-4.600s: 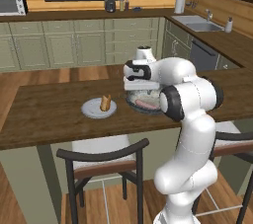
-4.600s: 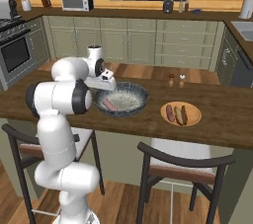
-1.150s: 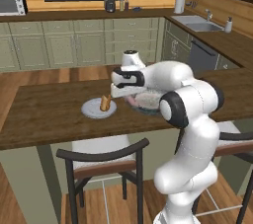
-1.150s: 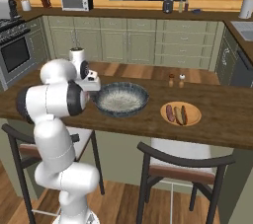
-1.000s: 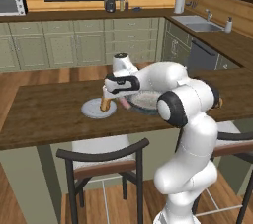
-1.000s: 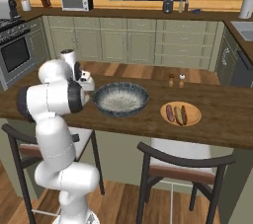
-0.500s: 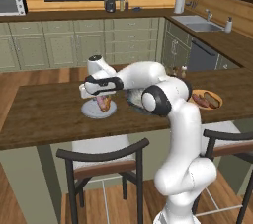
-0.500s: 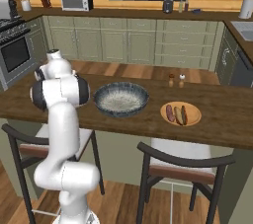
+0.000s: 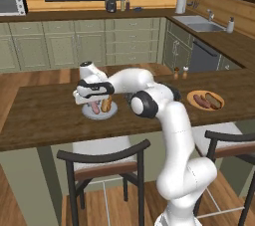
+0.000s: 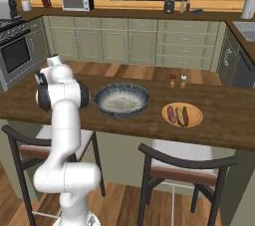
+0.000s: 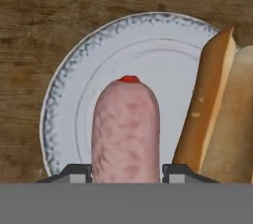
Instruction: Place one bun and one sausage from the bowl on each plate.
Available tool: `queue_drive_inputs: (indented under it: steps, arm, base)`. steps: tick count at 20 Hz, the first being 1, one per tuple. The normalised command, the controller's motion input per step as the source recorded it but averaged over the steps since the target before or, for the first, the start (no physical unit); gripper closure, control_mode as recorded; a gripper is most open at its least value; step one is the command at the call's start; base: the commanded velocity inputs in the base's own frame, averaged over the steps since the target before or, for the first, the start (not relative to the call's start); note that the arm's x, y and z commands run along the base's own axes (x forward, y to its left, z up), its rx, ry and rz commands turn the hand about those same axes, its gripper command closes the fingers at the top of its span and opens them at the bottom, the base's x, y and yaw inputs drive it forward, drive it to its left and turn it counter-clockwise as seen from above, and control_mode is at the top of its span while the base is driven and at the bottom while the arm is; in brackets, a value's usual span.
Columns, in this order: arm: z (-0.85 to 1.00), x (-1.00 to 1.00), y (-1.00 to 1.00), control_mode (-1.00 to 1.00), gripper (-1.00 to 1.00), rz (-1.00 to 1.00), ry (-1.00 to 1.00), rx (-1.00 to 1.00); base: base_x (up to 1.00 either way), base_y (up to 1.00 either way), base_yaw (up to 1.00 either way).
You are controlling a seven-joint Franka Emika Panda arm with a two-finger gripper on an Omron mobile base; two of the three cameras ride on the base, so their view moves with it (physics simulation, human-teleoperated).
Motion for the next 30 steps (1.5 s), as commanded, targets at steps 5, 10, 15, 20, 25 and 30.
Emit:
queue_drive_inputs:
  steps: [5, 10, 15, 20, 25, 30]
  arm:
    - [-0.33, 0.31, 0.02, -1.0, 1.0, 0.0, 0.0, 0.0]
    - [-0.21, 0.41, 0.0, -1.0, 1.0, 0.0, 0.0, 0.0]
    - [-0.2, 0.22, 0.02, -1.0, 1.0, 0.0, 0.0, 0.0]
    - [0.0, 0.0, 0.0, -1.0, -1.0, 0.0, 0.0, 0.0]
    - [0.0, 0.0, 0.0, -1.0, -1.0, 0.0, 0.0, 0.0]
    - [0.0, 0.0, 0.0, -1.0, -1.0, 0.0, 0.0, 0.0]
  base:
    - [0.0, 0.0, 0.0]
    - [0.0, 0.0, 0.0]
    - [0.0, 0.0, 0.0]
    - [0.0, 0.0, 0.0]
    - [0.0, 0.0, 0.0]
    - [0.0, 0.0, 0.0]
